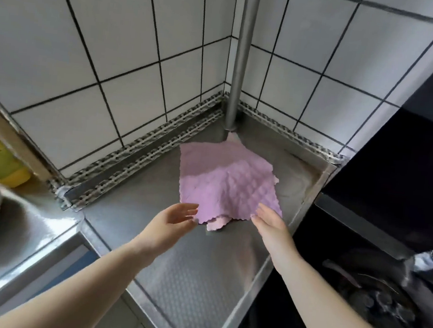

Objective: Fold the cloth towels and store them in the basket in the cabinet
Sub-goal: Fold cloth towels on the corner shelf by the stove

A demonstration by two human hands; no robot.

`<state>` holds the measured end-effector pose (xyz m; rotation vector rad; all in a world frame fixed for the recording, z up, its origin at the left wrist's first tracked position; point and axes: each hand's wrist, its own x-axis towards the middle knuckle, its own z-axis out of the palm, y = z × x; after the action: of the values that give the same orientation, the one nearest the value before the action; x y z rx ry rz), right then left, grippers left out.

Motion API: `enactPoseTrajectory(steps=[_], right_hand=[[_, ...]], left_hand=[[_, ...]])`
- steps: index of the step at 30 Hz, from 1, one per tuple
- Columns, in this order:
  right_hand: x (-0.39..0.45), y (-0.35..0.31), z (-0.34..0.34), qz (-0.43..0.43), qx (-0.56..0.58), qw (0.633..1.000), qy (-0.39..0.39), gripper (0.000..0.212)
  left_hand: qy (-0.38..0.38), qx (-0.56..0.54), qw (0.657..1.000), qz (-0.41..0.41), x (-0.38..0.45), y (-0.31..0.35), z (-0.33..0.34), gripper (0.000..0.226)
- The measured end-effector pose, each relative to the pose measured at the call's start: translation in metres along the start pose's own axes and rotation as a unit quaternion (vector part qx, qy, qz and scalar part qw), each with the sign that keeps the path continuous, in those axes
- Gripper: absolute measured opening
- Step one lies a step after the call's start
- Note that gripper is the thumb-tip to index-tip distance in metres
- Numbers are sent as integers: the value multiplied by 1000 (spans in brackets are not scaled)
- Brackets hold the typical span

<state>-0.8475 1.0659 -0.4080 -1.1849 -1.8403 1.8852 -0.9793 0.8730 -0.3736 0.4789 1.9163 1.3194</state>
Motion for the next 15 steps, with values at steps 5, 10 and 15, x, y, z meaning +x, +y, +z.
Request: enactPoseTrajectory(steps=[5, 10, 15], right_hand=[[41, 14, -8, -21, -131, 991, -7, 45], [57, 26, -5, -41, -274, 961, -28, 47], [64, 36, -8, -118, -429, 895, -27, 43]], left_hand=[[27, 52, 998, -9, 37, -7, 4, 27], [30, 305, 950, 50, 67, -25, 3, 39], [-1, 410, 907, 93, 81, -40, 2, 43]])
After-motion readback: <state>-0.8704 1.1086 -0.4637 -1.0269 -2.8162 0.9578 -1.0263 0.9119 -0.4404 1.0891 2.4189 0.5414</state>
